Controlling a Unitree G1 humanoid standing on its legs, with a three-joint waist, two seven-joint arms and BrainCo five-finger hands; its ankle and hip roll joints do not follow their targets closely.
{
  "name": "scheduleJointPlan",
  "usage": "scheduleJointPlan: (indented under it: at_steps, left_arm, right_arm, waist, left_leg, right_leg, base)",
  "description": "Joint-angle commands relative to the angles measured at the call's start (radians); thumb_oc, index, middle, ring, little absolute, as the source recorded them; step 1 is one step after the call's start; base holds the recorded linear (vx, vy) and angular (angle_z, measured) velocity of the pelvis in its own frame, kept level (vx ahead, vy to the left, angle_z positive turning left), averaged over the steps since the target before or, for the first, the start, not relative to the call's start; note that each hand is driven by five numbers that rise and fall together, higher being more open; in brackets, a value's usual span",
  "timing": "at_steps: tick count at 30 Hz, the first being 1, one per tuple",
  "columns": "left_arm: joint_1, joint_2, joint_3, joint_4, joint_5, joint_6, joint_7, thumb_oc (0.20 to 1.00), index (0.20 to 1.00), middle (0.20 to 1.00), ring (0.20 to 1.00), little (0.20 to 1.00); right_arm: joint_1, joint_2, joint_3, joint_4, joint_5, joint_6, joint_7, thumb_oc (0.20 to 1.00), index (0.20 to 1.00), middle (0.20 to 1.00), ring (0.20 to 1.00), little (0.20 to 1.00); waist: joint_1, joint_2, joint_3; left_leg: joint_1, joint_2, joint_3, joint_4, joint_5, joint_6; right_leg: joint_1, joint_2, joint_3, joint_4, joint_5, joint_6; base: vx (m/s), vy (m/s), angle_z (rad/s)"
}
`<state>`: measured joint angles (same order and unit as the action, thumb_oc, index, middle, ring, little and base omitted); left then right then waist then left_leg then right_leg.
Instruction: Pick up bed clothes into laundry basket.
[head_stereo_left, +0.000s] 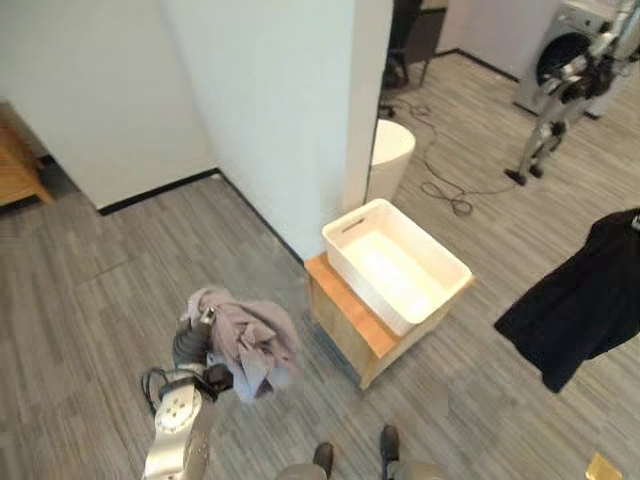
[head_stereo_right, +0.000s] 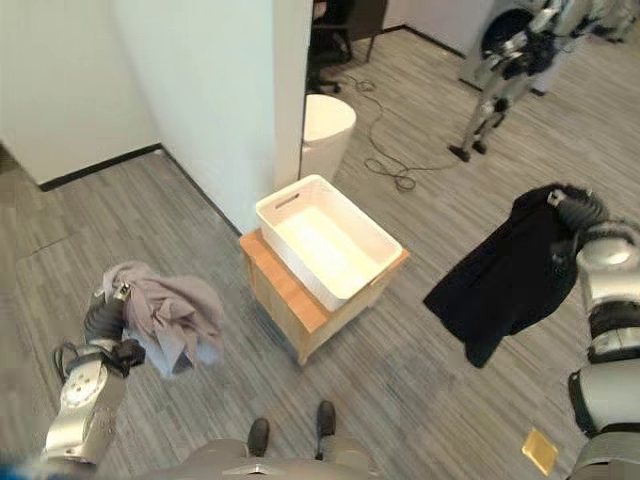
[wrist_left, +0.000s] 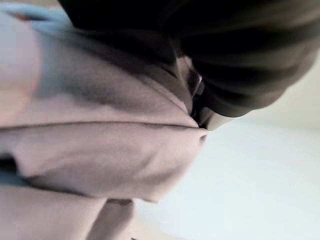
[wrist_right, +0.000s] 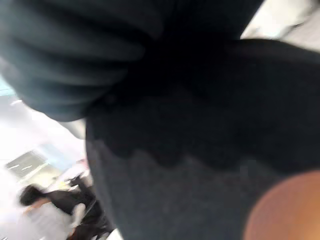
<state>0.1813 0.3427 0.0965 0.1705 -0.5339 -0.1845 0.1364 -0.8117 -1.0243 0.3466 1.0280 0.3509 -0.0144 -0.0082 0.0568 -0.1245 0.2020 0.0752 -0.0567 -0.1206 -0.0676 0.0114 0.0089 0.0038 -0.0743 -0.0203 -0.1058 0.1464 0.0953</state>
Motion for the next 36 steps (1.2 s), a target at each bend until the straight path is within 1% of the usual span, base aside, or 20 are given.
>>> scheduleJointPlan:
  at_steps: [1,2,3,6,7,10,12,13,15,19,24,27,30,34,35,36]
  left_arm:
    - [-0.018,0.072,-0.01,-0.118,-0.029,-0.052,-0.035,0.2,0.2,0.2,0.2,0.2]
    - [-0.01,0.079,-0.012,-0.119,-0.025,-0.052,-0.035,0.2,0.2,0.2,0.2,0.2]
    - [-0.003,0.085,-0.014,-0.121,-0.022,-0.048,-0.033,0.2,0.2,0.2,0.2,0.2]
    - [-0.001,0.084,-0.015,-0.116,-0.024,-0.046,-0.033,0.2,0.2,0.2,0.2,0.2]
    - [0.001,0.095,-0.018,-0.12,-0.027,-0.045,-0.032,0.2,0.2,0.2,0.2,0.2]
    - [-0.003,0.101,-0.031,-0.115,-0.031,-0.043,-0.029,0.2,0.2,0.2,0.2,0.2]
    - [-0.008,0.103,-0.035,-0.114,-0.03,-0.043,-0.028,0.2,0.2,0.2,0.2,0.2]
    - [-0.016,0.113,-0.043,-0.114,-0.027,-0.044,-0.026,0.2,0.2,0.2,0.2,0.2]
    - [-0.023,0.124,-0.047,-0.114,-0.024,-0.046,-0.022,0.2,0.2,0.2,0.2,0.2]
    - [-0.033,0.127,-0.049,-0.11,-0.024,-0.049,-0.014,0.2,0.2,0.2,0.2,0.2]
    - [-0.041,0.128,-0.041,-0.103,-0.031,-0.061,0.004,0.2,0.2,0.2,0.2,0.2]
    - [-0.058,0.13,-0.037,-0.086,-0.03,-0.07,0.019,0.2,0.2,0.2,0.2,0.2]
    - [-0.064,0.13,-0.037,-0.078,-0.03,-0.073,0.024,0.2,0.2,0.2,0.2,0.2]
    - [-0.073,0.124,-0.044,-0.072,-0.033,-0.074,0.028,0.2,0.2,0.2,0.2,0.2]
    - [-0.076,0.118,-0.043,-0.067,-0.032,-0.074,0.032,0.2,0.2,0.2,0.2,0.2]
    - [-0.076,0.119,-0.041,-0.062,-0.032,-0.072,0.033,0.2,0.2,0.2,0.2,0.2]
  right_arm:
    - [-0.3,-0.133,0.155,0.051,-0.055,-0.046,-0.032,0.2,0.2,0.2,0.2,0.2]
    - [-0.339,-0.134,0.177,0.066,-0.07,-0.045,-0.041,0.2,0.2,0.2,0.2,0.2]
    - [-0.427,-0.123,0.235,0.078,-0.087,-0.045,-0.058,0.2,0.2,0.2,0.2,0.2]
    - [-0.476,-0.113,0.27,0.089,-0.094,-0.043,-0.064,0.2,0.2,0.2,0.2,0.2]
    - [-0.547,-0.102,0.317,0.122,-0.113,-0.039,-0.082,0.2,0.2,0.2,0.2,0.2]
    - [-0.644,-0.082,0.381,0.178,-0.134,-0.037,-0.097,0.2,0.2,0.2,0.2,0.2]
    - [-0.664,-0.079,0.392,0.188,-0.136,-0.037,-0.102,0.2,0.2,0.2,0.2,0.2]
    - [-0.704,-0.069,0.421,0.208,-0.157,-0.032,-0.115,0.2,0.2,0.2,0.2,0.2]
    - [-0.733,-0.064,0.441,0.215,-0.169,-0.032,-0.123,0.2,0.2,0.2,0.2,0.2]
    - [-0.754,-0.055,0.452,0.22,-0.169,-0.03,-0.136,0.2,0.2,0.2,0.2,0.2]
    - [-0.753,-0.013,0.462,0.182,-0.183,-0.03,-0.138,0.2,0.2,0.2,0.2,0.2]
    - [-0.756,0.023,0.475,0.104,-0.192,-0.036,-0.137,0.2,0.2,0.2,0.2,0.2]
    - [-0.757,0.048,0.482,0.067,-0.189,-0.04,-0.129,0.2,0.2,0.2,0.2,0.2]
    - [-0.741,0.08,0.474,0.001,-0.161,-0.049,-0.121,0.2,0.2,0.2,0.2,0.2]
    - [-0.717,0.093,0.457,-0.058,-0.129,-0.051,-0.112,0.2,0.2,0.2,0.2,0.2]
    - [-0.709,0.095,0.452,-0.077,-0.12,-0.051,-0.109,0.2,0.2,0.2,0.2,0.2]
  waist:
    - [0.031,0.004,-0.039]
    - [0.034,0.001,-0.038]
    - [0.035,-0.003,-0.036]
    - [0.032,-0.002,-0.037]
    - [0.038,-0.006,-0.038]
    - [0.044,-0.012,-0.039]
    - [0.045,-0.012,-0.038]
    - [0.05,-0.014,-0.036]
    - [0.053,-0.018,-0.034]
    - [0.056,-0.016,-0.03]
    - [0.071,-0.018,-0.013]
    - [0.075,-0.023,0.0]
    - [0.077,-0.028,0.004]
    - [0.077,-0.036,0.011]
    - [0.074,-0.04,0.017]
    - [0.074,-0.043,0.019]
  left_leg:
    - [-0.041,0.075,0.014,-0.006,0.02,-0.053]
    - [-0.043,0.076,0.009,-0.008,0.021,-0.054]
    - [-0.05,0.079,0.002,-0.012,0.026,-0.057]
    - [-0.051,0.081,-0.002,-0.013,0.026,-0.058]
    - [-0.056,0.081,-0.01,-0.013,0.027,-0.06]
    - [-0.066,0.083,-0.021,-0.015,0.03,-0.062]
    - [-0.071,0.082,-0.025,-0.015,0.032,-0.063]
    - [-0.08,0.082,-0.031,-0.017,0.036,-0.066]
    - [-0.09,0.081,-0.037,-0.019,0.039,-0.069]
    - [-0.106,0.082,-0.043,-0.02,0.041,-0.07]
    - [-0.133,0.08,-0.048,-0.02,0.047,-0.071]
    - [-0.152,0.08,-0.041,-0.02,0.051,-0.071]
    - [-0.154,0.081,-0.032,-0.02,0.05,-0.071]
    - [-0.153,0.083,-0.023,-0.02,0.049,-0.07]
    - [-0.152,0.084,-0.013,-0.02,0.046,-0.07]
    - [-0.151,0.085,-0.009,-0.02,0.045,-0.07]
  right_leg:
    - [0.051,0.009,-0.017,0.028,-0.129,0.012]
    - [0.05,0.011,-0.021,0.028,-0.129,0.011]
    - [0.05,0.014,-0.028,0.025,-0.133,0.008]
    - [0.05,0.015,-0.034,0.024,-0.134,0.008]
    - [0.049,0.016,-0.04,0.022,-0.137,0.006]
    - [0.047,0.019,-0.05,0.019,-0.141,0.006]
    - [0.044,0.02,-0.053,0.019,-0.142,0.006]
    - [0.037,0.021,-0.059,0.019,-0.143,0.006]
    - [0.03,0.024,-0.065,0.019,-0.144,0.007]
    - [0.016,0.024,-0.071,0.019,-0.142,0.007]
    - [-0.014,0.029,-0.071,0.019,-0.136,0.006]
    - [-0.035,0.031,-0.066,0.019,-0.129,0.007]
    - [-0.041,0.032,-0.066,0.019,-0.125,0.008]
    - [-0.044,0.035,-0.064,0.019,-0.124,0.008]
    - [-0.045,0.035,-0.064,0.019,-0.121,0.009]
    - [-0.044,0.035,-0.063,0.019,-0.12,0.009]
  base:
    - [0.02,-0.044,0.18]
    - [0.02,-0.05,0.1]
    - [0.01,-0.037,0.15]
    - [0.02,-0.025,0.14]
    - [0.02,-0.029,0.07]
    - [0.02,-0.029,0.09]
    - [0.0,-0.015,0.15]
    - [0.0,-0.01,0.08]
    - [-0.01,-0.019,0.05]
    - [-0.01,-0.007,0.12]
    - [-0.01,-0.001,0.03]
    - [-0.03,0.004,-0.06]
    - [-0.01,0.01,-0.11]
    - [-0.01,0.014,-0.12]
    - [-0.01,0.013,-0.16]
    - [-0.02,0.026,-0.24]
